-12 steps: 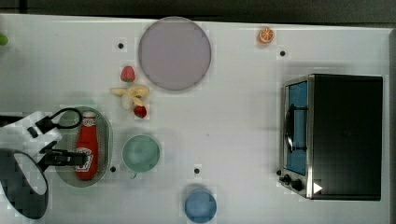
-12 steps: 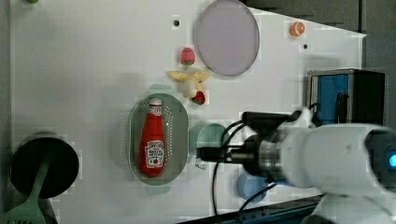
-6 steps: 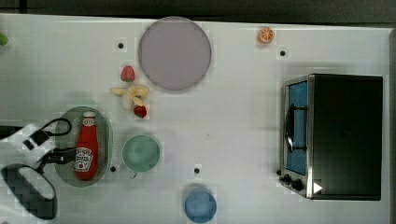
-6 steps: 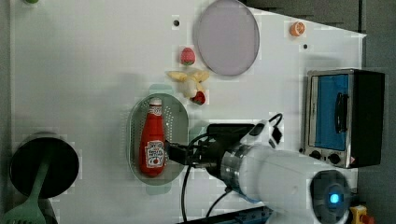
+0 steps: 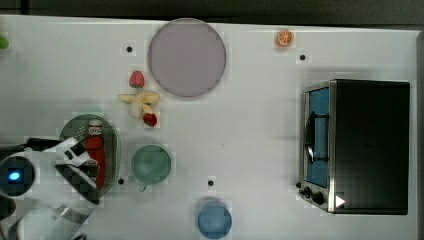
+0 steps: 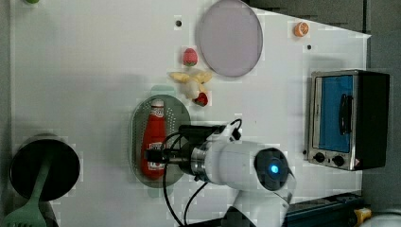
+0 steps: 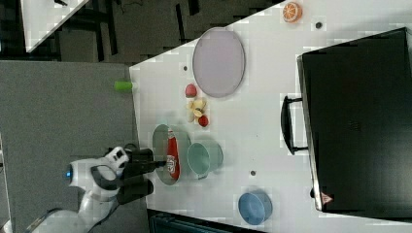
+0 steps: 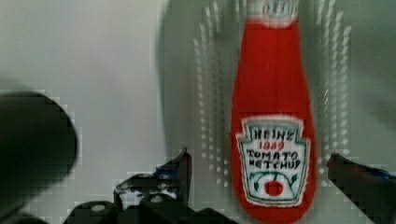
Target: Pick ketchup from strainer and place it on the table
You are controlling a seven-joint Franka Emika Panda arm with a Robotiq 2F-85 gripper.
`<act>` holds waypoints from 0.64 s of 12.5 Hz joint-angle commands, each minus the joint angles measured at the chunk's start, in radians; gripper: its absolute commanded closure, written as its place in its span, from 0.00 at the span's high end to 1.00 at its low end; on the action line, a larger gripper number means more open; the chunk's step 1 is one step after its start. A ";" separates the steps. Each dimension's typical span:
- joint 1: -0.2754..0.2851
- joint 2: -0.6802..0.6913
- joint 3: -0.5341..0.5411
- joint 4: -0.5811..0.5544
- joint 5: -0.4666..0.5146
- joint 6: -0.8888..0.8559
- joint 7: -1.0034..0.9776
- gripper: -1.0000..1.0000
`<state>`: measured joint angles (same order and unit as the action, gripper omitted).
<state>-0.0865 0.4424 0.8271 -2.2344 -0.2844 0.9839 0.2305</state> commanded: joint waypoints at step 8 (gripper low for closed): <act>0.071 0.210 -0.112 0.082 -0.196 0.059 0.154 0.84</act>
<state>-0.0390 0.6792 0.7197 -2.1816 -0.4736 1.0371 0.3098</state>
